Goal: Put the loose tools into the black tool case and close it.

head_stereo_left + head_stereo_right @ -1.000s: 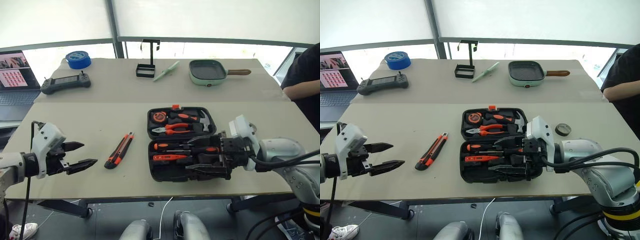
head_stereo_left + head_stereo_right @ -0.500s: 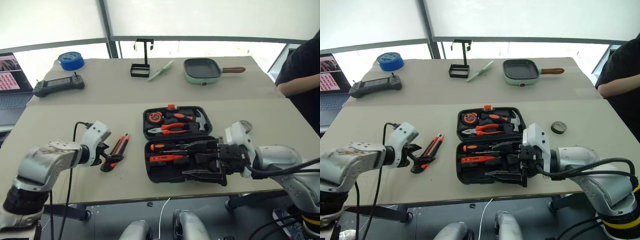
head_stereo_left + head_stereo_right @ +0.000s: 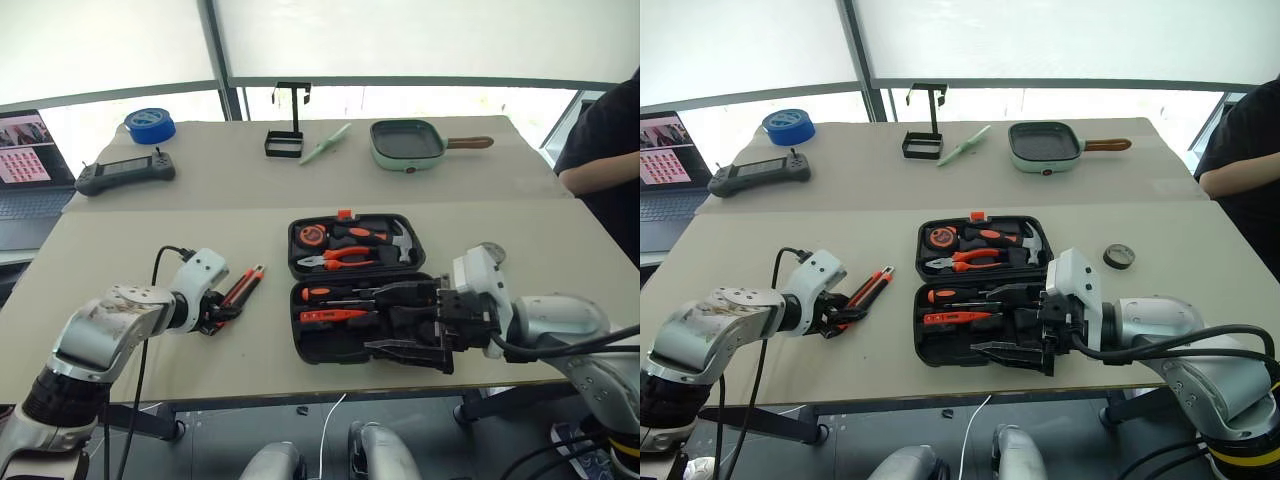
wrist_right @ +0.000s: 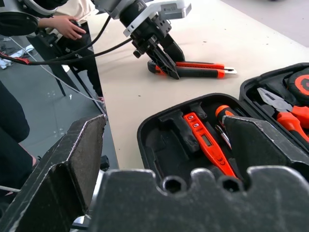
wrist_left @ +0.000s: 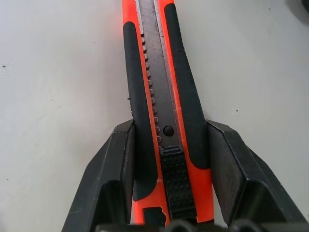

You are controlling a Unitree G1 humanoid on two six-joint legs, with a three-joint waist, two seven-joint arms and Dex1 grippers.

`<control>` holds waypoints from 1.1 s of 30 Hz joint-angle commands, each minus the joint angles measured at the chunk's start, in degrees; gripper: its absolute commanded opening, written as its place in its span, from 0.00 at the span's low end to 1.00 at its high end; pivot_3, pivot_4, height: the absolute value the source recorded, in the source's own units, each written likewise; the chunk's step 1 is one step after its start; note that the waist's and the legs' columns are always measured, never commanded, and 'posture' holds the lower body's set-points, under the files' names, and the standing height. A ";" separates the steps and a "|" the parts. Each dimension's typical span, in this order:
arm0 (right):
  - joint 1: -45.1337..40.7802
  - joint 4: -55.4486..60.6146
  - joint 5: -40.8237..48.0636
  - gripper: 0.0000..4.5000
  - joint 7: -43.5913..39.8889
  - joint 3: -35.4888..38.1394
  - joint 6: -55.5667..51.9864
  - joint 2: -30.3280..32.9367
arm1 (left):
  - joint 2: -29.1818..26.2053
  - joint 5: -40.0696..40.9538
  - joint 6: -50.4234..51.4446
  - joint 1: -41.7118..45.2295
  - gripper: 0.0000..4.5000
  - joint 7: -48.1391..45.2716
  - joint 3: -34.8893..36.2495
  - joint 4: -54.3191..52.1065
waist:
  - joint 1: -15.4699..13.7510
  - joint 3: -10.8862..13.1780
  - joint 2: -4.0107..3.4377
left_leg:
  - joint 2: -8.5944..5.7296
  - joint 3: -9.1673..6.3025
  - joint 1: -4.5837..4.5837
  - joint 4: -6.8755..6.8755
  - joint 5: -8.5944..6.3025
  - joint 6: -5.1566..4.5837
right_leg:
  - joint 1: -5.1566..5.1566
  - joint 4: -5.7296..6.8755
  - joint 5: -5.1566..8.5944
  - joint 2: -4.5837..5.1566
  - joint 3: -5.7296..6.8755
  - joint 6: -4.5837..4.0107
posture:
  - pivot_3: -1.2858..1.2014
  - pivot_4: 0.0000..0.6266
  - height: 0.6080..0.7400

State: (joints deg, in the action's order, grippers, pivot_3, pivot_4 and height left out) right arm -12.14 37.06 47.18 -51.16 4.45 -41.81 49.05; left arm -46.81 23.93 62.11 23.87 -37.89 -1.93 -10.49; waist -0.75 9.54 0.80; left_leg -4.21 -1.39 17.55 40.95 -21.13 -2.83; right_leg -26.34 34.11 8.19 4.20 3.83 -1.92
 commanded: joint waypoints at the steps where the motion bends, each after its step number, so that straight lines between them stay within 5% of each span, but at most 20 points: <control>1: 1.49 1.47 4.52 1.00 -1.35 4.48 -2.23 2.56 | -1.41 2.06 -12.74 7.53 0.37 -12.59 0.98 2.00 | -0.39 0.05 0.08 | 0.01 -0.05 0.06 0.02 0.00 0.00 | -0.02 0.00 -0.01 0.00 0.06 -0.01 | 0.52 0.24 1.00; 7: 6.13 2.59 3.10 1.00 -2.85 7.11 -1.25 6.28 | -0.19 2.61 -19.45 20.56 0.37 -33.89 -11.89 2.92 | -0.54 0.04 0.09 | -0.08 -0.05 0.39 0.21 0.01 -0.04 | -0.05 -0.09 -0.04 0.14 0.31 0.05 | 0.52 0.24 1.00; 14: 11.35 5.10 1.87 1.00 -1.36 10.03 -0.72 6.48 | 10.78 -3.57 -21.44 28.55 0.37 -41.33 -28.12 6.37 | -0.22 0.06 0.12 | -0.04 -0.04 0.53 0.64 0.01 -0.04 | 0.01 -0.09 -0.06 0.18 0.26 0.03 | 0.52 0.24 1.00; 22: 15.64 8.54 2.39 1.00 1.63 12.49 -0.90 5.22 | 14.69 -8.22 -13.58 29.29 0.37 -39.90 -36.48 6.79 | -0.34 0.05 0.10 | 0.08 -0.07 0.60 0.73 -0.04 -0.25 | -0.01 -0.03 -0.03 0.02 0.15 0.07 | 0.52 0.24 1.00; 33: 18.36 8.21 1.71 1.00 0.92 16.34 -0.76 6.43 | 17.09 -13.91 -17.59 29.39 0.37 -38.33 -39.59 9.88 | -0.85 0.05 0.10 | 0.06 -0.07 0.66 0.84 -0.15 -0.44 | -0.04 -0.06 -0.06 0.03 0.16 0.12 | 0.52 0.24 1.00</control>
State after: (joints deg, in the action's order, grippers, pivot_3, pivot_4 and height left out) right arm 5.94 44.40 48.44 -49.43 17.49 -43.87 54.85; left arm -29.77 11.72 45.51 52.24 -76.27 -40.66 -0.92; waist -1.61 9.59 0.90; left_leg -4.14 -1.46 18.20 41.78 -21.28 -3.27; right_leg -26.37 34.05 8.13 4.23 3.99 -1.80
